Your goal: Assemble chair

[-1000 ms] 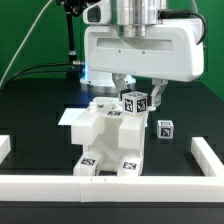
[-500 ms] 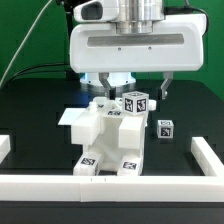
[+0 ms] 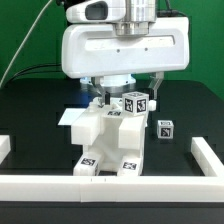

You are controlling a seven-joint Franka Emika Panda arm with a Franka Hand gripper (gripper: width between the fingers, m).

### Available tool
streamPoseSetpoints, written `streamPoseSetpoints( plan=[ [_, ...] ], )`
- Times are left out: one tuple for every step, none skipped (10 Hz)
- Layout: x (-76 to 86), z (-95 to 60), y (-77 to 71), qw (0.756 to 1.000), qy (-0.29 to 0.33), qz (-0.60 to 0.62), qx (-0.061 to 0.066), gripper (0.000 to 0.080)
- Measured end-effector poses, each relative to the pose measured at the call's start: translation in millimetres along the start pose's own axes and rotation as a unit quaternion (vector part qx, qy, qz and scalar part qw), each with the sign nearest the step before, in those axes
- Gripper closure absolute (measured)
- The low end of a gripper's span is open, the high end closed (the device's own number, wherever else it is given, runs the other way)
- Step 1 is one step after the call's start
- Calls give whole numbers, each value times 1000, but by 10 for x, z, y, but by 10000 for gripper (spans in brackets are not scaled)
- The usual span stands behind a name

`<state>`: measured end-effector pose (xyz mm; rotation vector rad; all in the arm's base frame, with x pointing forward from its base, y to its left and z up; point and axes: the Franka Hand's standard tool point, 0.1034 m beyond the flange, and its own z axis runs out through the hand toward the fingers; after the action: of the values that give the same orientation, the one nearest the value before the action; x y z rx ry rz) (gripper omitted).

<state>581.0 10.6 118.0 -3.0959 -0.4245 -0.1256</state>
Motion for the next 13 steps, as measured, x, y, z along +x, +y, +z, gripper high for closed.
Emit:
streamPoseSetpoints(
  plan=[
    [0, 1, 1, 1000, 0, 7, 0, 238],
    [-2, 1, 4, 1000, 0, 8, 0, 373],
    [-1, 2, 1, 999, 0, 41, 0, 373],
    [-2, 3, 1, 997, 0, 73, 0, 515],
    [-2, 4, 3, 994, 0, 107, 0, 515],
    [-3, 6, 30, 992, 0, 129, -1, 515],
    [-3, 8, 26, 987, -1, 158, -1, 515],
    [-1, 8, 25, 985, -2, 175, -1, 515],
    [-1, 11, 22, 975, -4, 221, 0, 515],
    [6, 10, 17, 964, -9, 264, 1, 515],
    [8, 10, 5, 950, -11, 312, 1, 515],
    [15, 12, -27, 928, -11, 371, 0, 515],
    [28, 13, -56, 901, -12, 433, 0, 515]
  ],
)
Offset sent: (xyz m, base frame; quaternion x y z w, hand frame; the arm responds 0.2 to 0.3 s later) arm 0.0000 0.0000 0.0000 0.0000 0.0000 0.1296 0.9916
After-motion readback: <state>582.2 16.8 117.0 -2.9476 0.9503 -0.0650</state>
